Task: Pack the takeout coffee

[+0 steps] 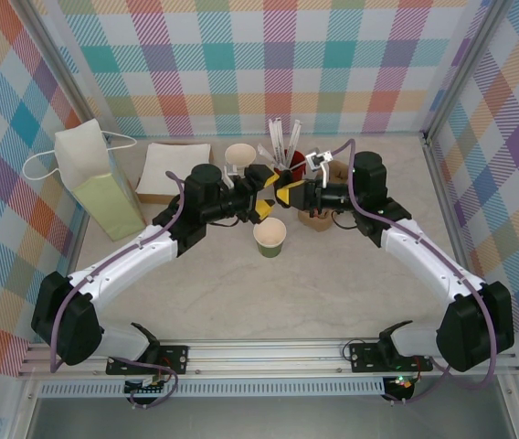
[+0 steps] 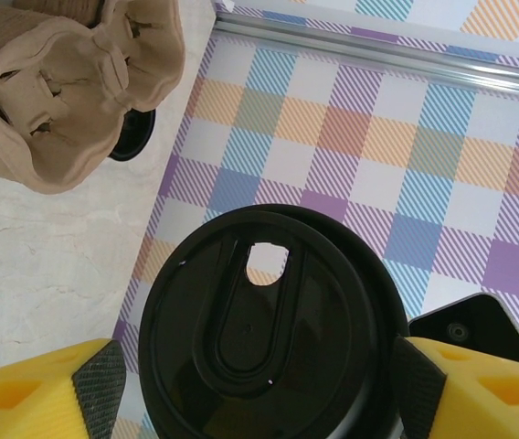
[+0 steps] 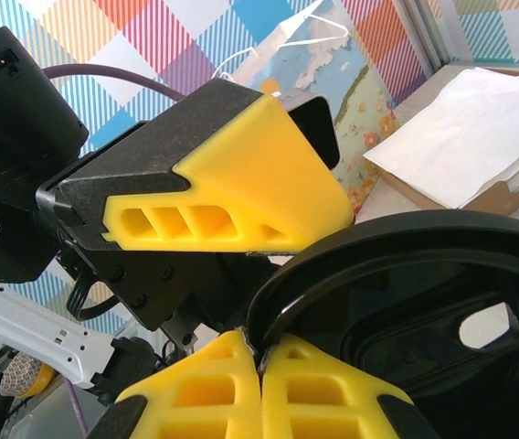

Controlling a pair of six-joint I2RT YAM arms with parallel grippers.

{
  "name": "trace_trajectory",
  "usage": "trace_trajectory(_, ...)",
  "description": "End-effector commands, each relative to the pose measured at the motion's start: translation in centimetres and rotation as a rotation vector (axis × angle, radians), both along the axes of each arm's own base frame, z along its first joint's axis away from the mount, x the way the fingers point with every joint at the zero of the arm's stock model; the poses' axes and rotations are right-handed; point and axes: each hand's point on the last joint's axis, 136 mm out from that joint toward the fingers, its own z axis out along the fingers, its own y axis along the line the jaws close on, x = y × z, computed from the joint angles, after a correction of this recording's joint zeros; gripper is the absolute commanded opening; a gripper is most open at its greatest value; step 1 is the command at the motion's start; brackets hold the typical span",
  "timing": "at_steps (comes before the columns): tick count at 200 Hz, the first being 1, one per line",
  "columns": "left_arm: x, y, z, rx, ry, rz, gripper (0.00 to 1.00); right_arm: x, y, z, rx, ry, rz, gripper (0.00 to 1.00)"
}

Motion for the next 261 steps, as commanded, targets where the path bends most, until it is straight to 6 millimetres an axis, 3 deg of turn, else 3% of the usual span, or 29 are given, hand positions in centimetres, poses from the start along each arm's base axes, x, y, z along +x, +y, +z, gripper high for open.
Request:
trace_trajectory(1, -0.2, -0.5, -0.1, -0.021, 0.0, -0.025, 0.8, -0.2, 0.8, 0.9, 0.033, -0.041, 0.032, 0.06)
trace_trajectory(189, -0.4, -1.8, 0.6, -0.146, 0.118, -0.01, 0.82, 0.8, 1.6, 1.2, 0.094, -0.029, 0.023, 0.06)
trace_trajectory(261, -0.3, -1.8, 0.9, -0.153, 0.108, -0.006, 0.76, 0.7, 2.3, 0.5, 0.08, -0.003, 0.045, 0.06)
